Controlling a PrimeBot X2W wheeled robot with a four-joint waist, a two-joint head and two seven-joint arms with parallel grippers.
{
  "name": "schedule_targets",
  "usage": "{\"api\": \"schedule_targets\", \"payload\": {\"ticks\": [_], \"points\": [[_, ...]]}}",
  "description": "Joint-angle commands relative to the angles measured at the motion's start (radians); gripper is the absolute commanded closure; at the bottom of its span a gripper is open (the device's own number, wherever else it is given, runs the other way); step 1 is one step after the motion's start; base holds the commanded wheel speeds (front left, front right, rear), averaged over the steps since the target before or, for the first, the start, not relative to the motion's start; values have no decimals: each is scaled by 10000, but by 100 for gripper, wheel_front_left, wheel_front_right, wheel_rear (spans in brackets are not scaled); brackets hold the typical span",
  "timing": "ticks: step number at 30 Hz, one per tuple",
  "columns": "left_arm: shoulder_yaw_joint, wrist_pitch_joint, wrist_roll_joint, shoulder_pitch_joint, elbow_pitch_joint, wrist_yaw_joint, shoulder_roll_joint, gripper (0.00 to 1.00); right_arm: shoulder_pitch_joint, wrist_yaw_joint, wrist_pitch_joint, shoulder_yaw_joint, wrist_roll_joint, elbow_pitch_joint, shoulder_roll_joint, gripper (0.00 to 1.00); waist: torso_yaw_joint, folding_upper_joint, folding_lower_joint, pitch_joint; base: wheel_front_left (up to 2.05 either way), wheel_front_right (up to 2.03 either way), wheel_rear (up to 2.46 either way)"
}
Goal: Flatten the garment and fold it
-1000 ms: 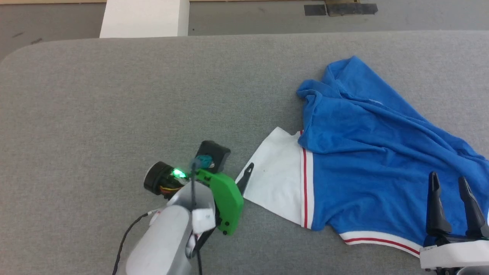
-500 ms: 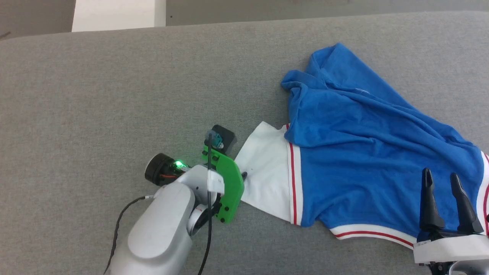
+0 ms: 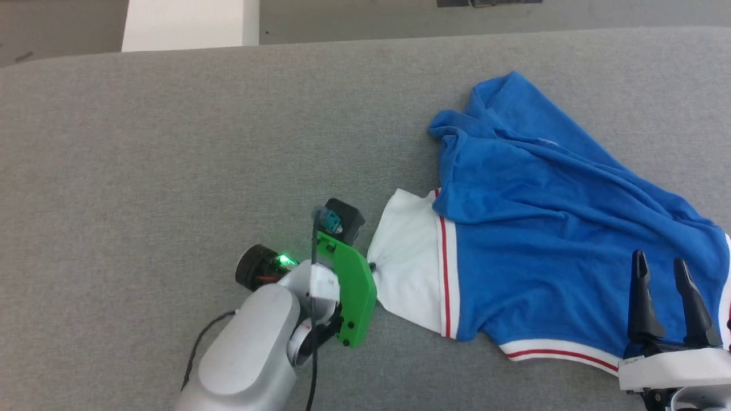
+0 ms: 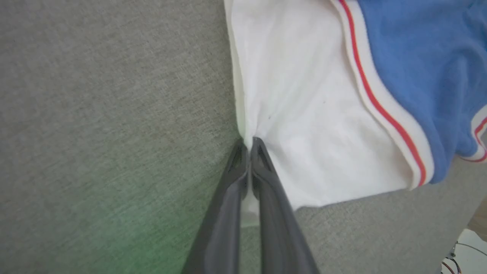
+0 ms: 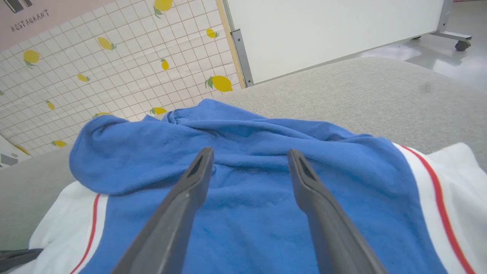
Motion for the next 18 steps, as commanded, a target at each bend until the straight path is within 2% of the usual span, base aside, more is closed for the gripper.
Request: {"api": "schedule_targets", "payload": {"ticks": [1, 5, 8, 13, 18], "points": [[98, -349, -178, 437, 147, -27, -31, 100, -29, -13, 8, 5, -50, -21, 3, 0, 198, -1, 0, -168, 0, 0, 0], [980, -1211, -1199, 673, -70, 25, -240, 100, 114, -13, 172, -26, -150, -166, 3, 0, 464, -1, 0, -400, 0, 0, 0], [1639, -1550, -1695, 987, -412, 146, -33, 100, 233, -13, 326, -99, -257, -343, 3, 0, 679, -1, 0, -531, 0, 0, 0], [2984, -2242, -2302, 2140, -1379, 684, 648, 100, 419, -13, 586, -197, -398, -628, 3, 0, 1078, -1, 0, -693, 0, 0, 0], [4398, -3021, -2909, 3757, -2483, 1353, 999, 100, 567, -13, 814, -229, -483, -830, 3, 0, 1446, -1, 0, -754, 0, 0, 0]]}}
